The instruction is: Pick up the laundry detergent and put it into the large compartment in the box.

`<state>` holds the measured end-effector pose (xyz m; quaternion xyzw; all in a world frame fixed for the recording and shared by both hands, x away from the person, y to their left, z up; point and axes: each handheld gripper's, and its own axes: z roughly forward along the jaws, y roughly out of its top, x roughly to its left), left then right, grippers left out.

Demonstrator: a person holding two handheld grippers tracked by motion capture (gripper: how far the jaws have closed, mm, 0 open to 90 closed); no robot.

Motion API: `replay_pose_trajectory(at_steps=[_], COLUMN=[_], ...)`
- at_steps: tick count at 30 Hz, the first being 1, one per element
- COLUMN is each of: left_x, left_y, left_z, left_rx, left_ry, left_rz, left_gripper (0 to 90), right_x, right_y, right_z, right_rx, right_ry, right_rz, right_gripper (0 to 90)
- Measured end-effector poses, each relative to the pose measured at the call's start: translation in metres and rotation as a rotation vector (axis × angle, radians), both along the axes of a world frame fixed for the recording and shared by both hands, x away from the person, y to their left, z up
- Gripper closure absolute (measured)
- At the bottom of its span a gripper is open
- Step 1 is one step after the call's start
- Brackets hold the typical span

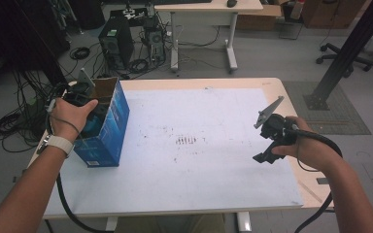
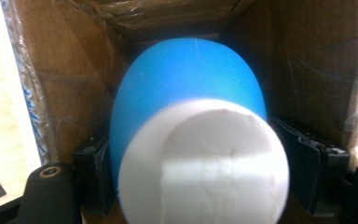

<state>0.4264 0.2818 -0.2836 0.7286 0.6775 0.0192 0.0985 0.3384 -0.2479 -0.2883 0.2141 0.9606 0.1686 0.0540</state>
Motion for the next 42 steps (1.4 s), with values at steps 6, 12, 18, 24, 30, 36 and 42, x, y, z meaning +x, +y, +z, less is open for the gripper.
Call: replay_pose_trajectory(at_steps=[6, 12, 18, 24, 30, 36, 42], left_x=[-0.002, -0.003, -0.005, -0.007, -0.009, -0.013, -0.016], left_y=[0.002, 0.002, 0.002, 0.0, 0.0, -0.002, -0.007], left_z=[0.005, 0.008, 0.015, 0.02, 0.028, 0.036, 0.045], left_rx=[-0.018, -0.022, -0.039, -0.041, -0.036, -0.031, -0.014], left_ry=[-0.004, 0.0, 0.0, 0.0, -0.002, -0.016, -0.021], left_rz=[-0.001, -0.006, -0.017, -0.026, -0.037, -0.047, -0.062], left_gripper=[23.4, 23.4, 20.7, 17.8, 14.0, 13.6, 12.2], right_x=[0.0, 0.0, 0.0, 0.0, 0.0, 0.0, 0.0], right_y=[0.002, 0.004, 0.005, 0.008, 0.01, 0.013, 0.014], right_z=[0.0, 0.0, 0.001, 0.0, 0.001, 0.001, 0.002], right_rx=[0.0, 0.0, -0.003, -0.003, -0.004, -0.003, -0.003], right_ry=[-0.001, 0.0, 0.002, 0.005, 0.006, 0.007, 0.004], right_rz=[0.006, 0.013, 0.012, 0.019, 0.024, 0.029, 0.034], right_gripper=[13.1, 13.1, 13.1, 13.1, 13.1, 13.1, 13.1])
